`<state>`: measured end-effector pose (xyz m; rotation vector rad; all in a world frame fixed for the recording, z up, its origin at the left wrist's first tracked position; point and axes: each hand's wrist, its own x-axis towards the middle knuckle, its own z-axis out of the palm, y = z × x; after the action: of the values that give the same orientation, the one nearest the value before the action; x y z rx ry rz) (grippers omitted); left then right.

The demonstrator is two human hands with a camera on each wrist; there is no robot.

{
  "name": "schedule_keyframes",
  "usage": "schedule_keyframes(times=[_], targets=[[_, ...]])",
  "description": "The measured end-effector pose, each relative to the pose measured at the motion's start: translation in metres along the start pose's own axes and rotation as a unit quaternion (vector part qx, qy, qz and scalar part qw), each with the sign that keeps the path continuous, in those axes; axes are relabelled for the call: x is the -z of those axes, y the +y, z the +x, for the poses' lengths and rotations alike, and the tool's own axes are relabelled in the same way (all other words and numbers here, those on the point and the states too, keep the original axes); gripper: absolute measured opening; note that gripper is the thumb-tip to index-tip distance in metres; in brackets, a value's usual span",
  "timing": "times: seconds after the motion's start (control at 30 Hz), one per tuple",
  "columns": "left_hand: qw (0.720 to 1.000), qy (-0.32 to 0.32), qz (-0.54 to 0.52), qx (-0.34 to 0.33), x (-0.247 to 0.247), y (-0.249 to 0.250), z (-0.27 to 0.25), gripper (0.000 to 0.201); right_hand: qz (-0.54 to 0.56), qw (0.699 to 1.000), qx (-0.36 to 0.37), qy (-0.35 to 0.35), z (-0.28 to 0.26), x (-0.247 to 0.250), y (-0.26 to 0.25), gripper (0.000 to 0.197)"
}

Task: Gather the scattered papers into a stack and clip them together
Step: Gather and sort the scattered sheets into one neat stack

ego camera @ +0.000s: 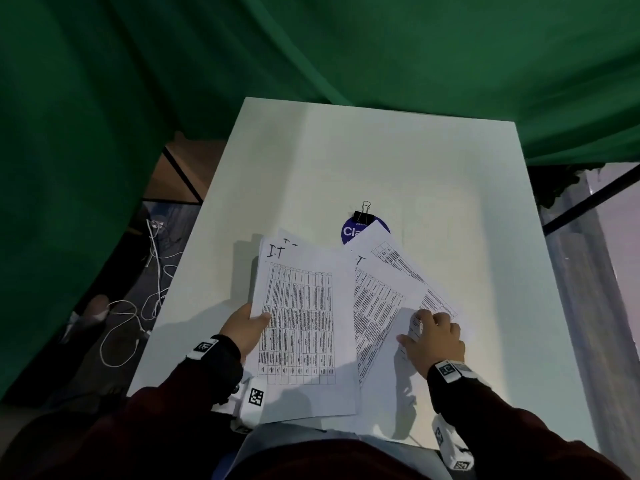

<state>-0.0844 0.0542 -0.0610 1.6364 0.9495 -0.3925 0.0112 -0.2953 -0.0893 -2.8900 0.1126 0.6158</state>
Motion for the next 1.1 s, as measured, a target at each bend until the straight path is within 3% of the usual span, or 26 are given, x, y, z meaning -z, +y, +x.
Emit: schedule_keyframes(times=[0.07, 0.13, 0.2, 0.27, 0.37, 0.47, 0.57, 0.7, 0.8, 0.93, 1.0, 1.03, 1.1], targets=[[1.0, 0.014, 0.008, 0.002, 0.001, -0.001, 0.002, 0.045, 0.011, 1.0, 0.001, -0.002, 0.007, 0.012, 0.004, 0.04], [1.0, 0.02, 0.017, 0.006, 0.003, -0.002, 0.004, 0.046, 0.027, 0.999, -0.021, 0.03, 0.016, 0.024, 0.012, 0.04], [1.0, 0.021, 0.022, 0.007, 0.003, -0.002, 0.003, 0.044, 0.067, 0.996, -0.045, 0.043, 0.027, 0.032, 0.027, 0.061], [0.999, 0.025, 0.03, 0.003, 0.002, 0.001, 0.001, 0.043, 0.074, 0.997, -0.036, 0.011, 0.034, 0.033, 0.045, 0.085], [0.999, 0.019, 0.046, 0.003, -0.001, 0.001, 0.001, 0.044, 0.119, 0.992, -0.034, -0.031, 0.037, 0.029, 0.057, 0.093], [0.998, 0.014, 0.062, -0.004, -0.004, 0.001, 0.001, 0.045, 0.153, 0.985, -0.043, -0.069, 0.033, 0.024, 0.059, 0.074], [0.997, 0.017, 0.071, -0.004, -0.005, 0.002, 0.002, 0.045, 0.187, 0.98, -0.056, -0.045, 0.026, 0.035, 0.056, 0.044], [0.998, 0.021, 0.052, -0.006, -0.004, 0.006, 0.001, 0.045, 0.23, 0.968, -0.049, 0.083, 0.018, 0.072, 0.056, 0.019], [1.0, 0.01, -0.007, -0.006, -0.003, 0.013, -0.002, 0.041, 0.291, 0.934, -0.052, 0.201, 0.008, 0.112, 0.057, 0.014], [0.996, -0.005, -0.083, -0.012, -0.007, 0.026, -0.002, 0.041, 0.457, 0.83, -0.029, 0.319, 0.0, 0.162, 0.062, 0.008], [0.991, -0.025, -0.131, -0.021, -0.012, 0.033, -0.002, 0.043, 0.569, 0.77, -0.002, 0.289, -0.002, 0.173, 0.064, 0.013], [0.988, -0.035, -0.146, -0.032, -0.016, 0.038, -0.002, 0.044, 0.603, 0.755, 0.003, 0.257, -0.003, 0.173, 0.064, 0.014], [0.984, -0.05, -0.165, -0.047, -0.025, 0.049, -0.006, 0.039, 0.624, 0.759, 0.0, 0.184, -0.01, 0.164, 0.057, 0.018]])
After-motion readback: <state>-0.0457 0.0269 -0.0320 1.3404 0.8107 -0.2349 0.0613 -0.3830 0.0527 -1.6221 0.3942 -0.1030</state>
